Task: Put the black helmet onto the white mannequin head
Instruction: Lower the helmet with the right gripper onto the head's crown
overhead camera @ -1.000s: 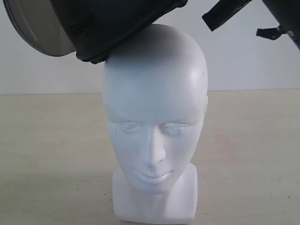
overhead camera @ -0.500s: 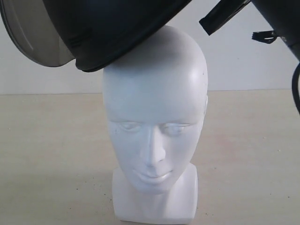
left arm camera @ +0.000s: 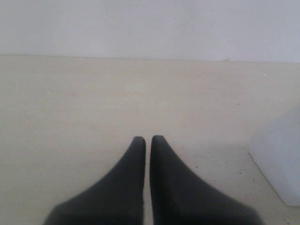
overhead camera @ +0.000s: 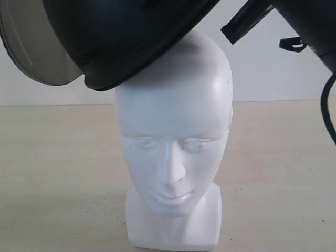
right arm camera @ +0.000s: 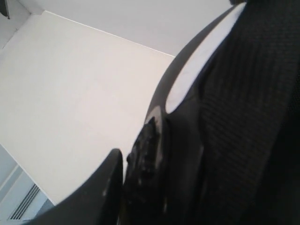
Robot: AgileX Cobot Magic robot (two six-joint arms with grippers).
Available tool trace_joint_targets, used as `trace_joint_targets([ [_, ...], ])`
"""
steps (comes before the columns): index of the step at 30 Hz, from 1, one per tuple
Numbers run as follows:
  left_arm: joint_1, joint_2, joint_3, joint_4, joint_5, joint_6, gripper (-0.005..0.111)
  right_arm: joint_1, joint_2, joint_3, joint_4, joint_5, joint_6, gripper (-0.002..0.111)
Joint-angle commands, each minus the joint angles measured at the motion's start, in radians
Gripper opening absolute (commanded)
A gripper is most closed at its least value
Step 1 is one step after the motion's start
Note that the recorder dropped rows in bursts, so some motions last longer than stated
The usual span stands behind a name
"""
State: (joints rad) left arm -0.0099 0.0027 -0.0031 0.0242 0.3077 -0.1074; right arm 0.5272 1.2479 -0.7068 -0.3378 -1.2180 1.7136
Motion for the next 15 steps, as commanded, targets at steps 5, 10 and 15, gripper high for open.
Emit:
trace_joint_targets([
  [5,0.0,-0.003,0.003,-0.005,-0.001,0.003,0.004,-0.009,0.001,0.011,0.017,0.135,-0.102,-0.001],
  [10,0.0,-0.003,0.003,-0.005,-0.001,0.003,0.004,-0.009,0.001,0.009,0.057,0.151,-0.131,-0.001],
  [15,0.0,-0.003,0.003,-0.005,-0.001,0.003,0.004,-0.009,0.001,0.011,0.046,0.202,-0.124,-0.001],
])
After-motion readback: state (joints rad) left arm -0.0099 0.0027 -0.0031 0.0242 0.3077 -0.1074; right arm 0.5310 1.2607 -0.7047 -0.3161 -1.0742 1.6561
